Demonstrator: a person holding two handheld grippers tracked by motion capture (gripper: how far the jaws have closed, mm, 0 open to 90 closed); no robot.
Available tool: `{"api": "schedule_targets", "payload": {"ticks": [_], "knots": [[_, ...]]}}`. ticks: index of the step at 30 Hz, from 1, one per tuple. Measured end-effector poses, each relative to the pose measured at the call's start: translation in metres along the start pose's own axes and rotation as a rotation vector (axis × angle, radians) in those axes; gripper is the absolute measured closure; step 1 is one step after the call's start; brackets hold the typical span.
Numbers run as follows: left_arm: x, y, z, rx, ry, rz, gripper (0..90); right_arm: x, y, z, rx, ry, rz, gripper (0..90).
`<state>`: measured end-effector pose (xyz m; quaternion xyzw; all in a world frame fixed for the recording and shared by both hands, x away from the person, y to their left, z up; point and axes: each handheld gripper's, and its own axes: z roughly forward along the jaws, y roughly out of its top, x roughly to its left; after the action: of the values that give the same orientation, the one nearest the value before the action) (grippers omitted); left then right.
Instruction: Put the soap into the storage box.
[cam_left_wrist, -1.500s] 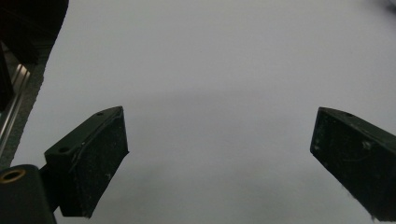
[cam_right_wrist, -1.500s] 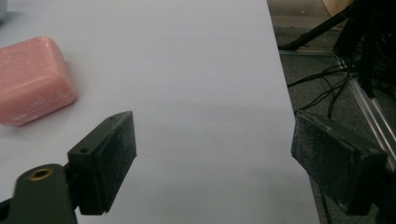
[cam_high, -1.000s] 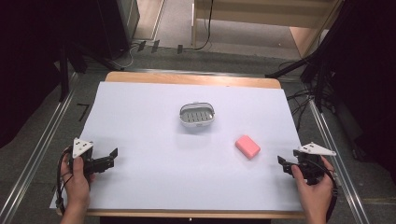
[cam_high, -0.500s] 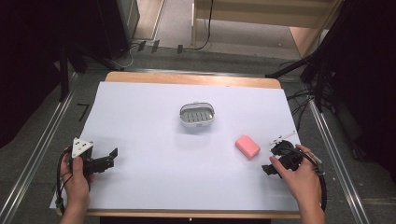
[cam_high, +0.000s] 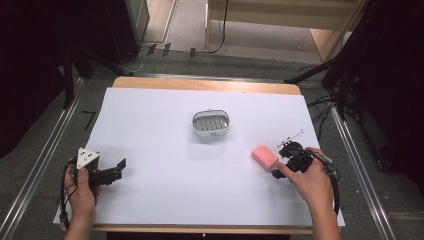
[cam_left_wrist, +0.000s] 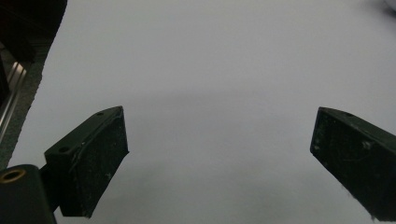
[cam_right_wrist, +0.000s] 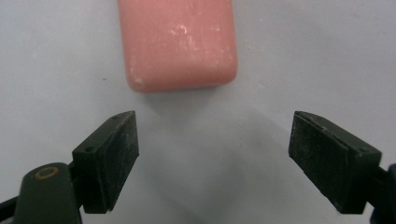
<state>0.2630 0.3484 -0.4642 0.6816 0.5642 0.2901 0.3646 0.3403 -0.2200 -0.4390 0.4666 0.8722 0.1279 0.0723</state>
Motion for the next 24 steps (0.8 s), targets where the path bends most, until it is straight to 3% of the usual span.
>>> {"api": "schedule_targets", "payload": {"ticks": [11, 24], "knots": [[0.000, 0.000, 0.000, -0.002, -0.004, -0.002, 4.6, 0.006, 0.018, 0.000, -0.001, 0.012, -0.026, 16.4], [0.001, 0.000, 0.000, 0.000, -0.006, -0.003, 4.6, 0.012, 0.037, 0.013, 0.011, 0.033, -0.052, 15.9]]}}
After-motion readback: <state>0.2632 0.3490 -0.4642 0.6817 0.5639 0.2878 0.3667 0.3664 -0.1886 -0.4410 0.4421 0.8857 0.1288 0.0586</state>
